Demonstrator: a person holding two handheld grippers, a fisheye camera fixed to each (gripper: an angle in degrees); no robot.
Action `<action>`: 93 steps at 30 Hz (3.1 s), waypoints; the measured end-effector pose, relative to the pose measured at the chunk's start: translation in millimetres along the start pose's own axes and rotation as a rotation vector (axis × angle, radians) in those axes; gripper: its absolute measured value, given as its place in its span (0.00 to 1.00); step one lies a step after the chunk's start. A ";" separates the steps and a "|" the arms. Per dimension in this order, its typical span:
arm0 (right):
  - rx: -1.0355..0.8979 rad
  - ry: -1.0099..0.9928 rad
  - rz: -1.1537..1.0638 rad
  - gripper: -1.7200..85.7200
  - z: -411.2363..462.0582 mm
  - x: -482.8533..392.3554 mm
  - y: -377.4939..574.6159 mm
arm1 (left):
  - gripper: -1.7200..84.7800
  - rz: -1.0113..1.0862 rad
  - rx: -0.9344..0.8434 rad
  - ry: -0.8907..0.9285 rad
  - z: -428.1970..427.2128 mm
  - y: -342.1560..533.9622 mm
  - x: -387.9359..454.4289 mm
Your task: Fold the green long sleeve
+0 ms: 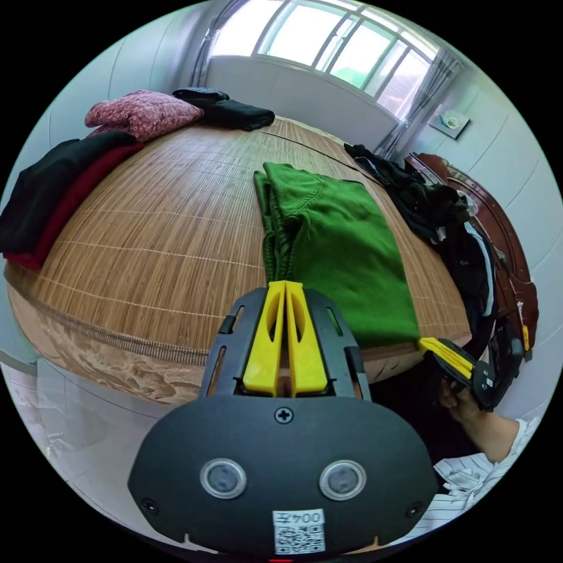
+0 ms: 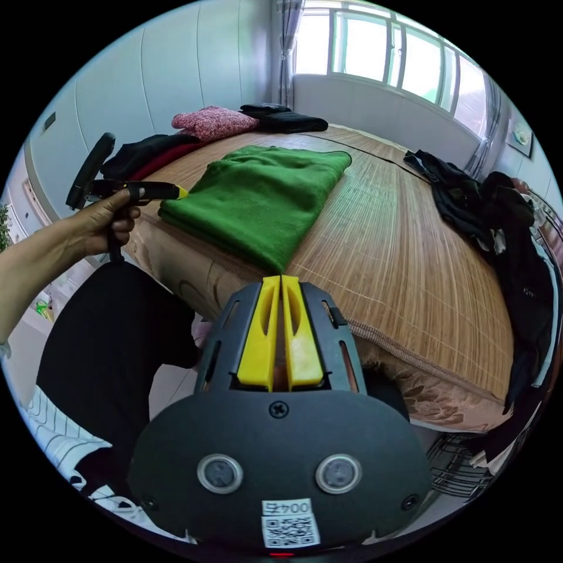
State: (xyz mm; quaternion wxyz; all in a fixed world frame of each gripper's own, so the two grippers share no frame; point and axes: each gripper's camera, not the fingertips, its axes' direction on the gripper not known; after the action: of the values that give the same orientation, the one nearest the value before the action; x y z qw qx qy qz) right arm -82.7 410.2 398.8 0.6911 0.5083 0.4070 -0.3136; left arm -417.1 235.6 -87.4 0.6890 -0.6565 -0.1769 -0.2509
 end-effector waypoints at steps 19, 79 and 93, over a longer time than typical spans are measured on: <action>-0.202 0.132 -0.258 0.01 41.2 -80.6 -127.9 | 0.02 -0.018 -0.129 -0.041 -77.2 -3.4 -51.9; 0.244 -0.098 -0.119 0.04 62.5 -63.8 -129.9 | 0.02 -0.093 0.310 -0.125 -105.4 10.6 49.3; -0.033 -0.533 0.443 0.01 244.7 245.3 -219.8 | 0.02 -0.065 0.079 -0.115 61.7 -85.7 54.8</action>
State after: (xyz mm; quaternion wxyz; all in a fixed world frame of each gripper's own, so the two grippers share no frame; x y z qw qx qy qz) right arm -93.5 108.0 121.5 0.8324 0.4734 0.0969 -0.2712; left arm -416.9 289.6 18.6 0.6945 -0.6361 -0.2470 -0.2281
